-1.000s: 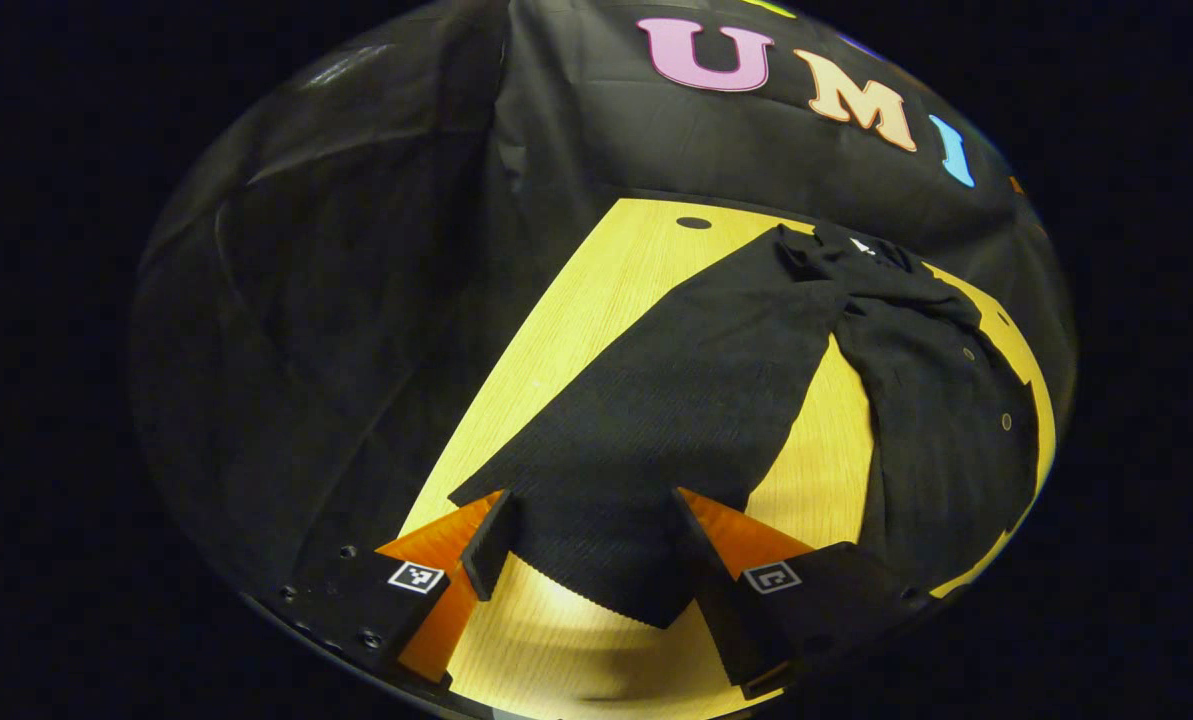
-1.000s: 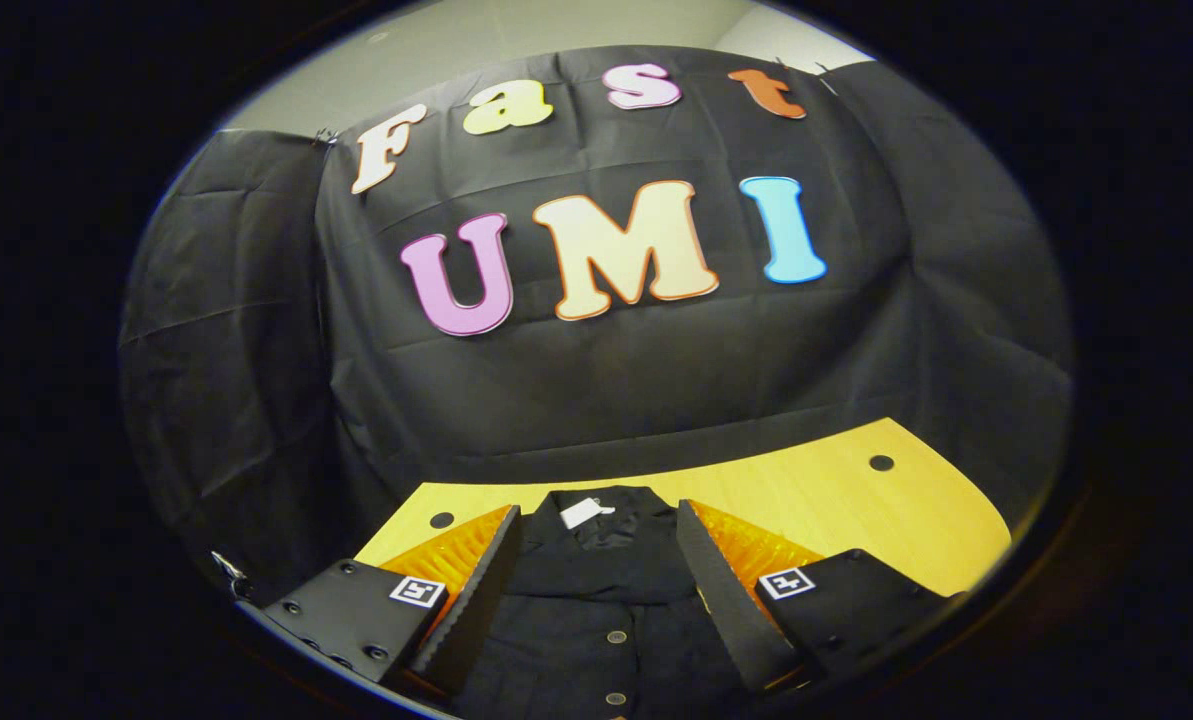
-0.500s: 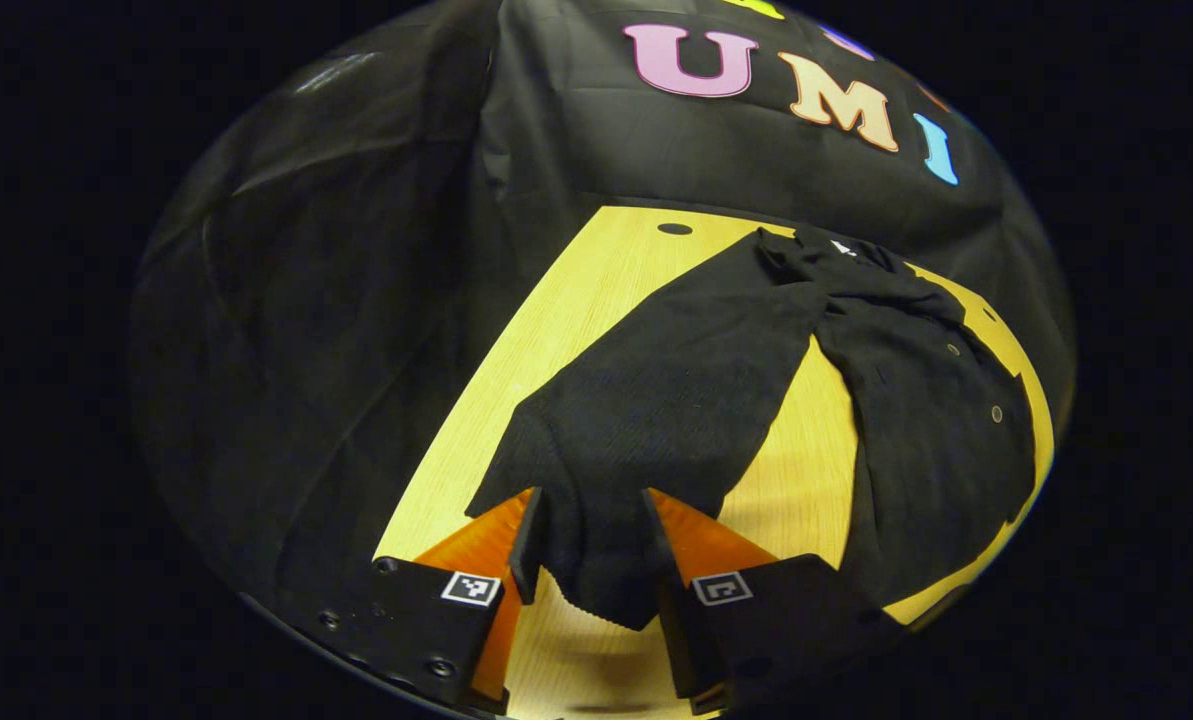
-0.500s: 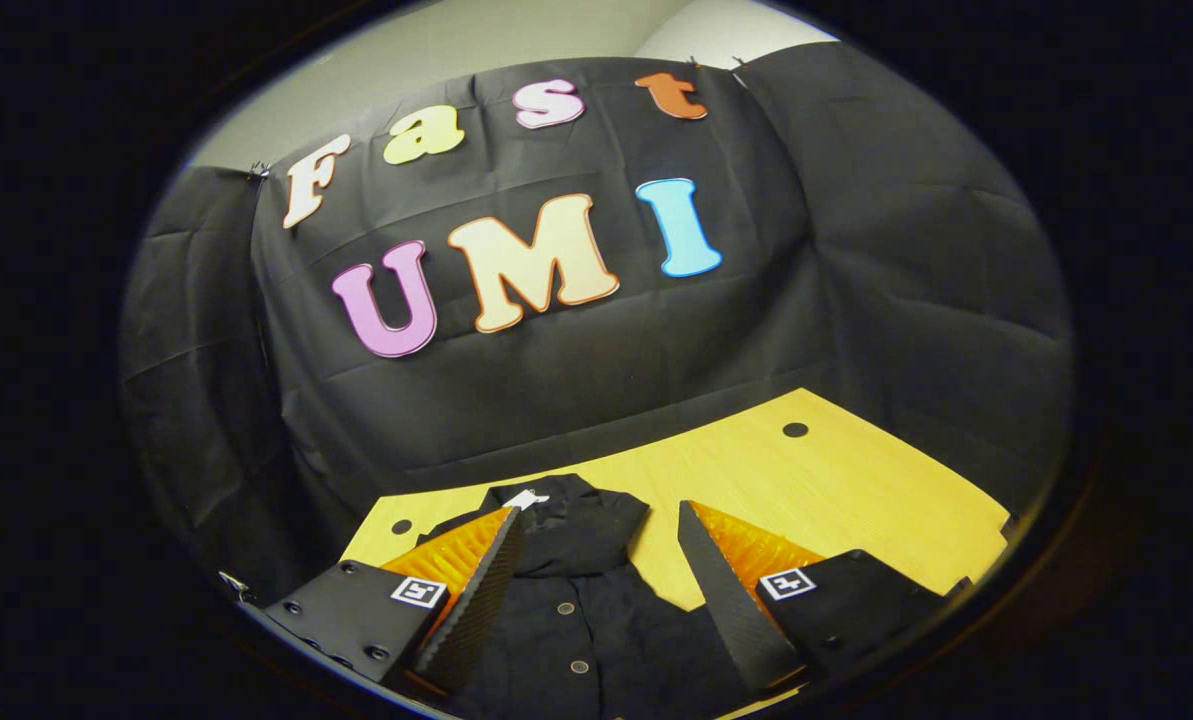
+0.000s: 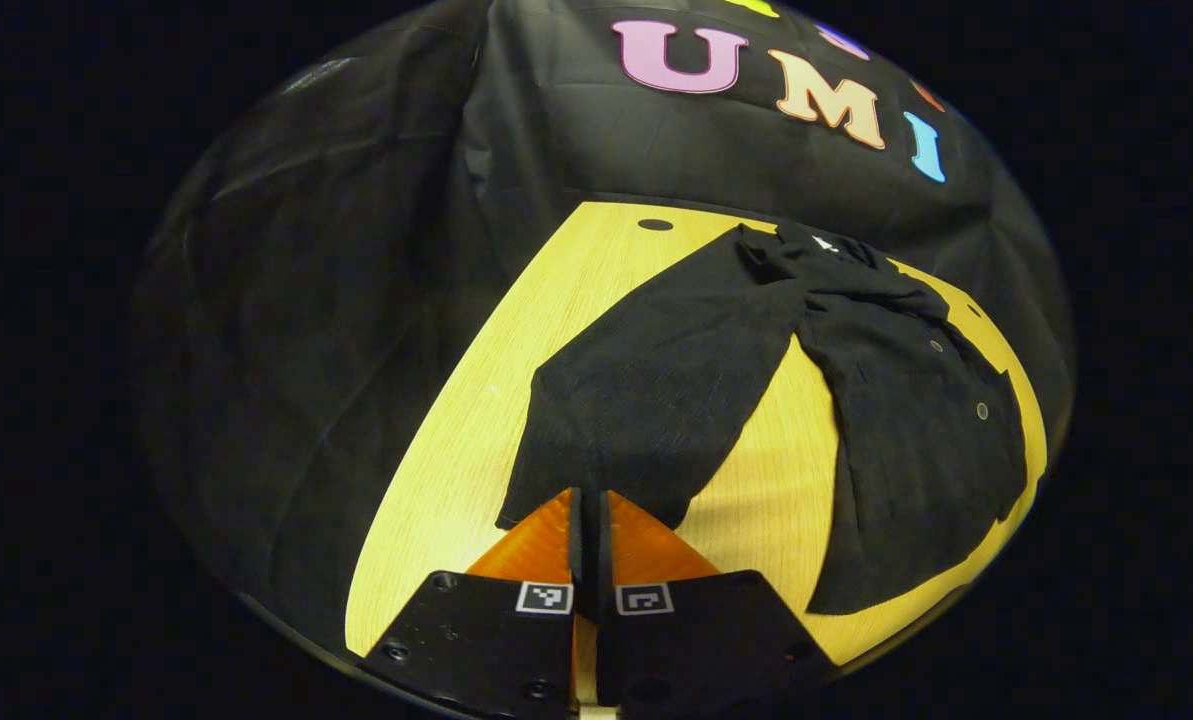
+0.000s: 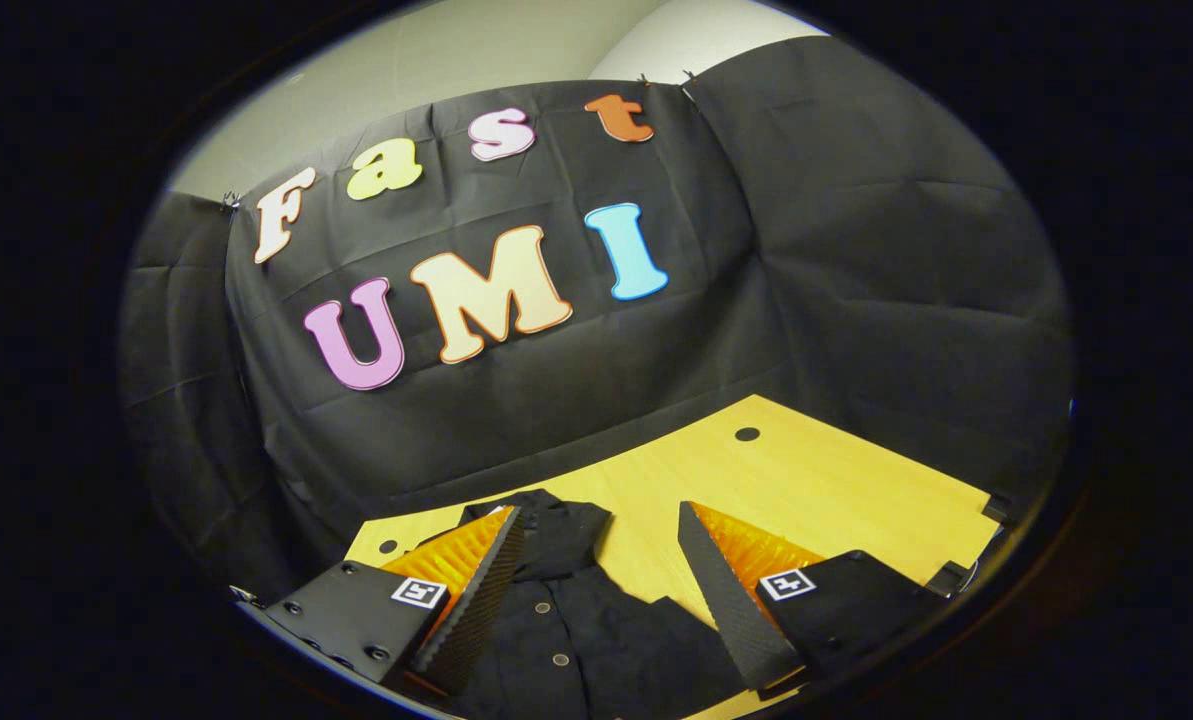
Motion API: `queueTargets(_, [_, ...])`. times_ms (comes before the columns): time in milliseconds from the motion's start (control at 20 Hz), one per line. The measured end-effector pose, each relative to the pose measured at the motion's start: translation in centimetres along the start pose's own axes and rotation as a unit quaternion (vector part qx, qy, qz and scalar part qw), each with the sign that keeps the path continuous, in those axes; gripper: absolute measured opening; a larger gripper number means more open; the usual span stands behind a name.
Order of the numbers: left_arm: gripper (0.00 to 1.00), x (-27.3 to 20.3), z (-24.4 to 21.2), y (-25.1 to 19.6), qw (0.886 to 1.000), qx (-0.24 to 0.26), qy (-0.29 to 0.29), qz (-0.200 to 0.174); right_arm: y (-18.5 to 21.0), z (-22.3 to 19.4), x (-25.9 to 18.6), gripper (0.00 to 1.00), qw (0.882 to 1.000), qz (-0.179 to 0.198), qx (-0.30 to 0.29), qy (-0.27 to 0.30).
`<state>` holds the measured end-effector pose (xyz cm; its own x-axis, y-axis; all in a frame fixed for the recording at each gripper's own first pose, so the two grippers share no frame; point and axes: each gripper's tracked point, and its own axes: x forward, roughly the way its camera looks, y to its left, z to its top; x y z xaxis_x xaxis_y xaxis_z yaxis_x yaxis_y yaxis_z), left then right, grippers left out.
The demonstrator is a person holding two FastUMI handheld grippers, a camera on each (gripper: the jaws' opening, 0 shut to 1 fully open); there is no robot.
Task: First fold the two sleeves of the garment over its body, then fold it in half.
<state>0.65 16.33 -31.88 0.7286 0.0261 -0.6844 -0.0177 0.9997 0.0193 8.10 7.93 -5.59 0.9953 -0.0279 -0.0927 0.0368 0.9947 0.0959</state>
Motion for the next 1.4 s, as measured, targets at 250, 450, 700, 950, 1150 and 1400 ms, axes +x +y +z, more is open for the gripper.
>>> queueTargets(250, [0.00, 0.2, 0.2, -0.1, 1.000, 0.001, 0.000, 0.001, -3.3, 1.5, -2.3, 0.97, 1.000, -0.017, 0.019, -0.015])
queueTargets(450, [0.00, 0.2, 0.2, -0.7, 1.000, -0.012, 0.003, 0.003, -5.5, 1.6, -2.2, 0.97, 1.000, -0.021, 0.012, -0.011])
queueTargets(700, [0.00, 0.0, 0.1, -3.1, 0.999, -0.039, 0.007, 0.009, -7.2, 1.9, -0.6, 0.97, 1.000, 0.001, 0.016, 0.012])
queueTargets(950, [0.00, -1.0, 2.3, -5.4, 0.998, -0.059, -0.015, 0.029, -8.9, 3.0, 1.6, 0.98, 0.999, 0.020, 0.014, 0.028])
queueTargets(1150, [0.00, -2.1, 4.7, -7.0, 0.997, -0.058, -0.038, 0.042, -9.9, 3.8, 3.5, 0.97, 0.999, 0.036, 0.004, 0.032])
queueTargets(1400, [0.00, -3.9, 8.5, -9.4, 0.995, -0.046, -0.074, 0.053, -10.5, 3.8, 5.1, 0.98, 0.998, 0.056, -0.002, 0.041])
